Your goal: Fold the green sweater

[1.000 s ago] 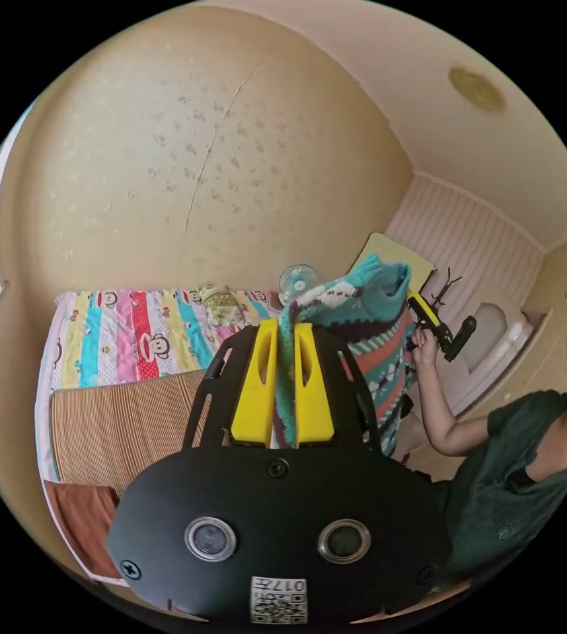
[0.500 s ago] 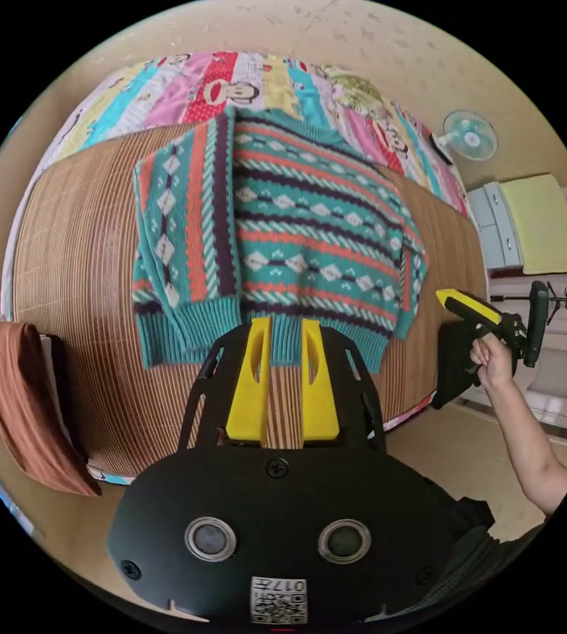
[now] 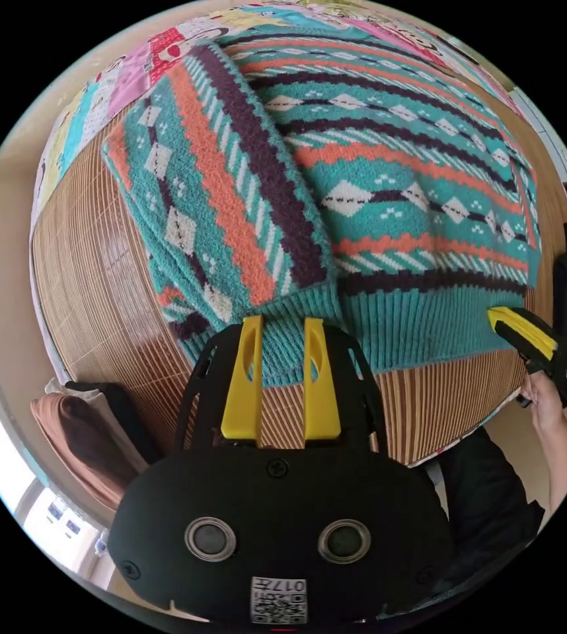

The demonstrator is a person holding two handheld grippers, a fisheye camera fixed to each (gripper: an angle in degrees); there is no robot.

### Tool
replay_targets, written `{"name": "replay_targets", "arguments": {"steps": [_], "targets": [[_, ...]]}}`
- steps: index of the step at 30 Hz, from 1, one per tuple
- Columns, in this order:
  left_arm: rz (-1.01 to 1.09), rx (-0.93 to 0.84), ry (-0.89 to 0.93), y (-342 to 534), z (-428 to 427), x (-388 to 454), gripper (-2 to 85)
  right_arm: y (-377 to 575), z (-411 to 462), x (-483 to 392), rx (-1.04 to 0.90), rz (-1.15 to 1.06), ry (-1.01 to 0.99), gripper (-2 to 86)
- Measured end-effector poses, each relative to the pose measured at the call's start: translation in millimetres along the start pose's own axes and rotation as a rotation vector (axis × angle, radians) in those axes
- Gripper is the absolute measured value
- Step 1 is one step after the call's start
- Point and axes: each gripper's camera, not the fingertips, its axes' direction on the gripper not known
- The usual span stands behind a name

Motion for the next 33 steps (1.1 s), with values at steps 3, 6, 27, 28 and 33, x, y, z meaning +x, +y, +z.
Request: {"name": "replay_targets", "arguments": {"steps": [3,6,27,28,33], "targets": [[0.197,-0.060,-0.121,49.2,-4.1,45.8,5.1,41.1,-0.1,-8.7,-0.092,-0.120,0.106,0.3],[0.302,-0.155,-0.028,107.1,-8.0,80.0,4.8,87.4,5.1,-3.5,-0.203,-0.125,0.123,0.4],[0.409,-0.400,-0.031,137.0,-82.0,114.0,7.3,125.4,-12.6,81.8,-0.405,0.195,-0.110,0.3],[0.350,-0.408,0.092,139.7,-95.0,91.5,6.6,129.3,-15.1,78.8,-0.393,0.113,-0.085,0.3],[0.170,-0.151,0.621,161.3,-225.7,-34.9,5.5,145.6,-21.3,64.7,-0.389,-0.160,0.052,0.3]]}}
